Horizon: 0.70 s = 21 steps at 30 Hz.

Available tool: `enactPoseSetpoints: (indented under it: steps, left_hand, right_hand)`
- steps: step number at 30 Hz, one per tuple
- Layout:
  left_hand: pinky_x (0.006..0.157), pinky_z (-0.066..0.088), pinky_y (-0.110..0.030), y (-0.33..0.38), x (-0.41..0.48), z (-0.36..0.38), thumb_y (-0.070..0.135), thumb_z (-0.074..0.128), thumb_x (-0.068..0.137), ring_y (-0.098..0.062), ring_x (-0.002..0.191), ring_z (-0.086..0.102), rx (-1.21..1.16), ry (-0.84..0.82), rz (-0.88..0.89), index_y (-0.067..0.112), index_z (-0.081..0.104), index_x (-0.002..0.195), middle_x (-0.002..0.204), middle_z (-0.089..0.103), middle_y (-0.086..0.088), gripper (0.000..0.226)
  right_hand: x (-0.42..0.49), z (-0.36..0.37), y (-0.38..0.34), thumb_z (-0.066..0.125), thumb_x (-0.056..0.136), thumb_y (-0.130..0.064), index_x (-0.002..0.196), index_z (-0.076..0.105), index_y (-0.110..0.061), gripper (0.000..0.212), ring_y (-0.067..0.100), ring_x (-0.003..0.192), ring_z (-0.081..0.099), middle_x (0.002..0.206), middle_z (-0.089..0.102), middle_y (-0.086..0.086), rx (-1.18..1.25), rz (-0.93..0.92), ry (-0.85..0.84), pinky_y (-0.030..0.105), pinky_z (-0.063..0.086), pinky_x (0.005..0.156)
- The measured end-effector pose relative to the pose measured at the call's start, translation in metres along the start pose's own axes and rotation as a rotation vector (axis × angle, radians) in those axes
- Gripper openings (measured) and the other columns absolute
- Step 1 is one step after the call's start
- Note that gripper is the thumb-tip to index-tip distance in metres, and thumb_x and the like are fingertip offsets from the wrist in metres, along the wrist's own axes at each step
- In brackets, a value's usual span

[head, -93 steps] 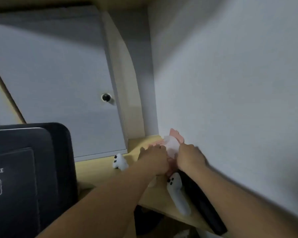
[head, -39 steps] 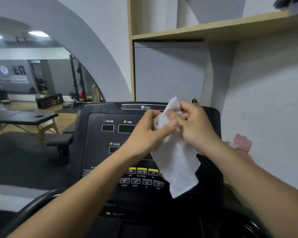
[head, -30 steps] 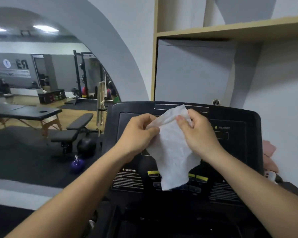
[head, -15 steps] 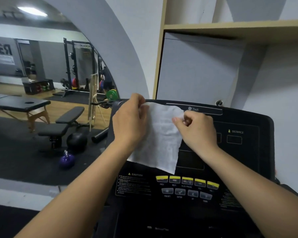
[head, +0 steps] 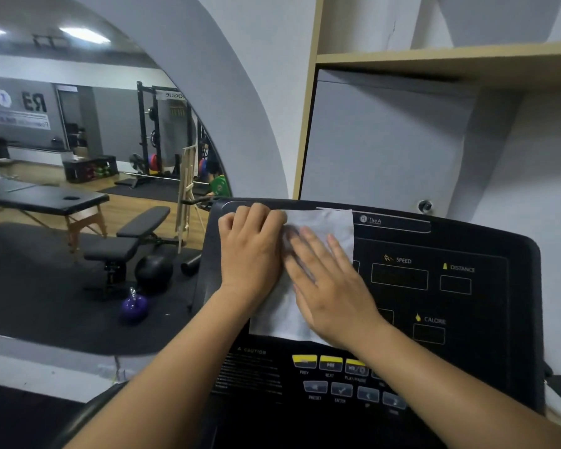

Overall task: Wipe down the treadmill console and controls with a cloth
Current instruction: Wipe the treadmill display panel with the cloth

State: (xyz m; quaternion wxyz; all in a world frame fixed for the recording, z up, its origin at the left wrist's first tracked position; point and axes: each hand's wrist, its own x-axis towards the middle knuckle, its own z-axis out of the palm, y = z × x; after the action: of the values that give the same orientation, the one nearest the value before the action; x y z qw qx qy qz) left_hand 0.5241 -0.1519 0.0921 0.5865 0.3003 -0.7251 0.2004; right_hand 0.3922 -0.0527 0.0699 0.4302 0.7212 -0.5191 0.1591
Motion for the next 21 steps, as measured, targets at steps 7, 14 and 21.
enactPoseSetpoints:
  steps: [7,14,21]
  left_hand:
    - [0.092,0.043,-0.042,-0.003,-0.017,-0.02,0.004,0.054,0.092,-0.027,0.103,0.058,-0.159,0.0,0.068,0.003,0.07,0.108,0.111,0.067,-0.013,0.022]
    - [0.118,0.029,-0.048,-0.008,-0.047,-0.019,0.006,0.038,0.095,-0.03,0.144,0.036,-0.239,-0.294,0.075,-0.003,0.047,0.142,0.149,0.045,-0.018,0.049]
    - [0.122,0.016,-0.047,-0.011,-0.051,-0.013,0.015,0.037,0.095,-0.028,0.15,0.019,-0.188,-0.332,0.105,-0.002,0.035,0.149,0.159,0.028,-0.017,0.056]
  right_hand:
    - [0.021,-0.003,0.001,0.033,0.096,-0.046,0.153,0.02,-0.006,0.071,0.028,0.151,0.003,0.163,0.01,0.014,-0.045,0.078,-0.238,0.055,0.012,0.119]
    - [0.022,-0.004,0.001,0.027,0.097,-0.051,0.155,0.013,-0.007,0.074,0.028,0.151,-0.005,0.163,0.001,0.015,-0.104,0.085,-0.302,0.053,0.007,0.12]
    - [0.028,-0.005,-0.003,0.022,0.097,-0.055,0.154,0.013,-0.005,0.076,0.028,0.151,-0.004,0.163,0.0,0.014,-0.102,0.108,-0.247,0.056,0.008,0.119]
